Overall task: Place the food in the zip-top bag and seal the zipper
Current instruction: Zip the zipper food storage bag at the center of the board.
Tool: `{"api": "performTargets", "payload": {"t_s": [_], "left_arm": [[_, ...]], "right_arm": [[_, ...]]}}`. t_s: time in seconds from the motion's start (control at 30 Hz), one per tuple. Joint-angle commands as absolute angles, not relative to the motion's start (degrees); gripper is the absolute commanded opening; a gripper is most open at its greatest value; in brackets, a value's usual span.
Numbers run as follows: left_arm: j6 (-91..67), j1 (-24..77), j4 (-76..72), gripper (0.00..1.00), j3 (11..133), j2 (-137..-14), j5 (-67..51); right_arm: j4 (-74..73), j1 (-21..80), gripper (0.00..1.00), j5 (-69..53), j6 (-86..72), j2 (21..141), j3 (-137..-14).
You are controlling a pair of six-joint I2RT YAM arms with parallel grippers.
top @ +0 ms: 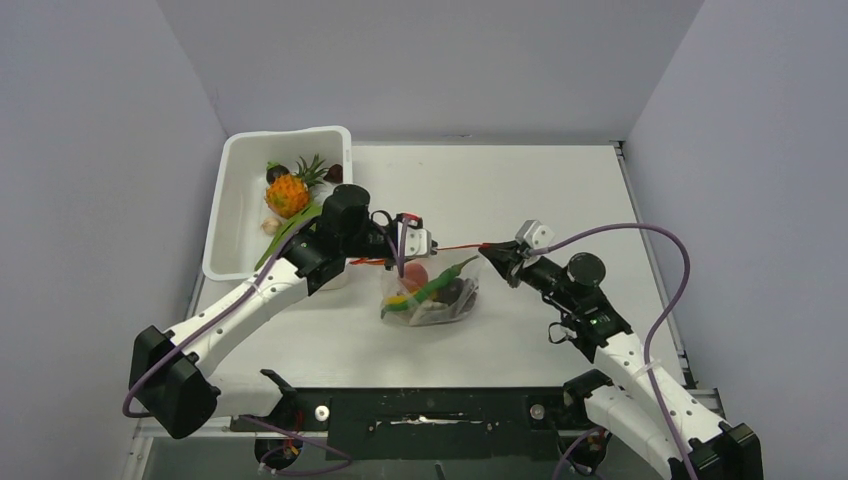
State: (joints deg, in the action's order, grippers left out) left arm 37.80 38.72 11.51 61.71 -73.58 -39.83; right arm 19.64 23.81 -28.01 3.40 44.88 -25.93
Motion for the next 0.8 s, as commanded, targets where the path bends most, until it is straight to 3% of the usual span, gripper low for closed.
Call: {"api": "performTargets", "payload": {"t_s": [0.0, 0.37, 0.77], "left_arm": [[37.9, 37.6, 11.3, 0.0, 61.5, -69.9, -40.1], [37.7, 37.0, 12.9, 0.0, 59.8, -67.3, -39.1], [36.9, 35.8, 13.4, 0.0, 58.1, -65.3, -38.9]], "right_arm": [[21.1, 22.1, 0.0, -22.6, 2.3, 43.4, -25.7], [18.6, 19.7, 0.0, -13.9, -1.0, 41.3, -24.4], [17.3, 15.4, 0.0, -13.7, -3.7, 40.8, -23.6]]}}
